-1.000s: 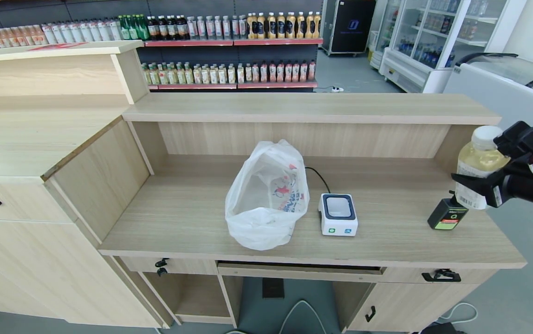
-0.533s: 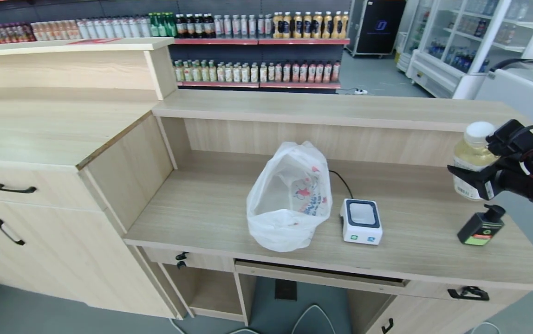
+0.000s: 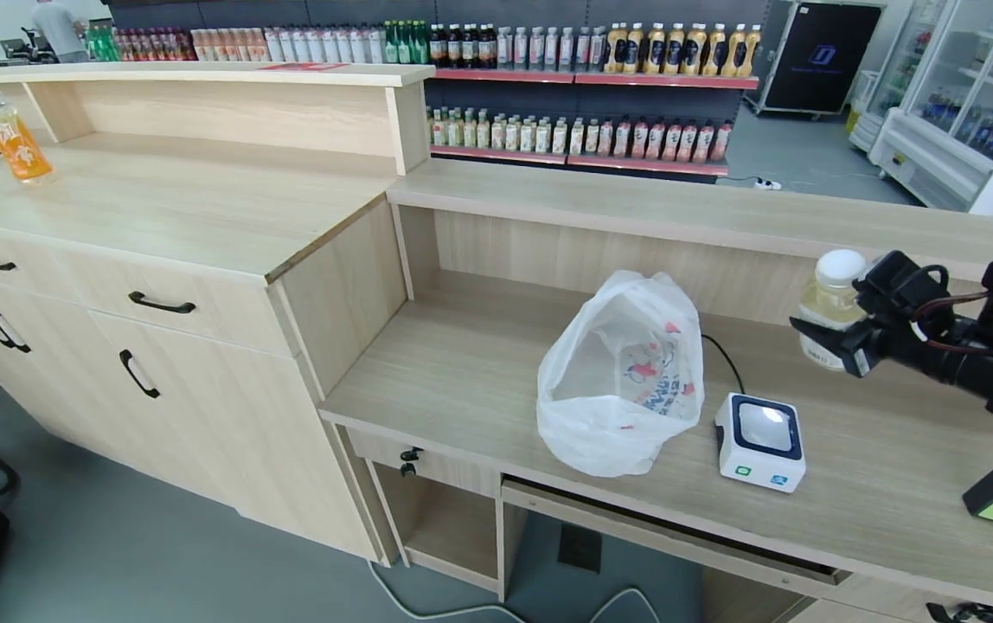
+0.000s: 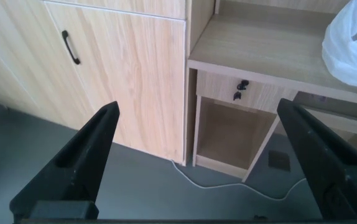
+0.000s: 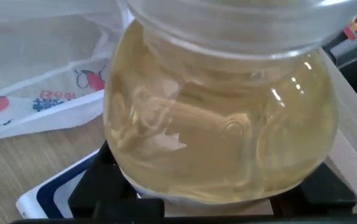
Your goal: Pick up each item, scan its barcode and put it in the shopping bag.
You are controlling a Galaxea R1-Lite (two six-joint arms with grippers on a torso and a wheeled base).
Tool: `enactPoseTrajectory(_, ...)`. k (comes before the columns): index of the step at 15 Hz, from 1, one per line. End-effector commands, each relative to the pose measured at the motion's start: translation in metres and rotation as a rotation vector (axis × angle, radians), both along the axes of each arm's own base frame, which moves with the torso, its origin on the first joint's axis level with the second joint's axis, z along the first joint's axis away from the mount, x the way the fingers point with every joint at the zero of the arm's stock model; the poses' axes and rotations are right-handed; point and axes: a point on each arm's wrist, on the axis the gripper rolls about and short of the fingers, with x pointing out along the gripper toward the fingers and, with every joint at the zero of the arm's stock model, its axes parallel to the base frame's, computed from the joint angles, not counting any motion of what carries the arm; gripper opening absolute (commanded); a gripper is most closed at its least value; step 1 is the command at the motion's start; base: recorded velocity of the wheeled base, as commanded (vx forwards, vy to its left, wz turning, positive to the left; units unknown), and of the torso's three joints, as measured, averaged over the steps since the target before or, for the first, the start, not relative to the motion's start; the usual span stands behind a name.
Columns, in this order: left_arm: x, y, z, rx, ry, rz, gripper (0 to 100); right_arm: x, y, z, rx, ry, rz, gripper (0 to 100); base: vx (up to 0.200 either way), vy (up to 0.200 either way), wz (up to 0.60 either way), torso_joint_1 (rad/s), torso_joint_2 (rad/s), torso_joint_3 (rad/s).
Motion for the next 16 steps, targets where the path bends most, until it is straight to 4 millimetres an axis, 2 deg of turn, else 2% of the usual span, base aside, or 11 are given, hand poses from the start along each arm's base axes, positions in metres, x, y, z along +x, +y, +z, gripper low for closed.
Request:
enactPoseTrajectory(1,0.000,0.000,0.000,-0.001,0.000,0.001,100,0.022,-0.002,-0.021,-0.027,0.014,0.060,0,0.000,0.000,0.00,0.000,0.00,0.000)
enactPoseTrajectory(6,0.000,0.000,0.000,-0.001,0.000,0.001,100,0.036,-0.004,-0.038,-0.066,0.018,0.143,0,0.000,0.000,0.00,0.000,0.00,0.000)
enactPoseTrajectory(9,0.000,0.000,0.000,0.001,0.000,0.001,100,0.036,-0.006,-0.048,-0.072,0.032,0.226,0,0.000,0.000,0.00,0.000,0.00,0.000)
enactPoseTrajectory(13,0.000,0.000,0.000,-0.001,0.000,0.001,100,0.042,-0.018,-0.061,-0.094,0.033,0.261,0,0.000,0.000,0.00,0.000,0.00,0.000)
enactPoseTrajectory(16,0.000,0.000,0.000,-0.001,0.000,0.001,100,0.049,-0.019,-0.067,-0.088,0.031,0.290,0,0.000,0.000,0.00,0.000,0.00,0.000)
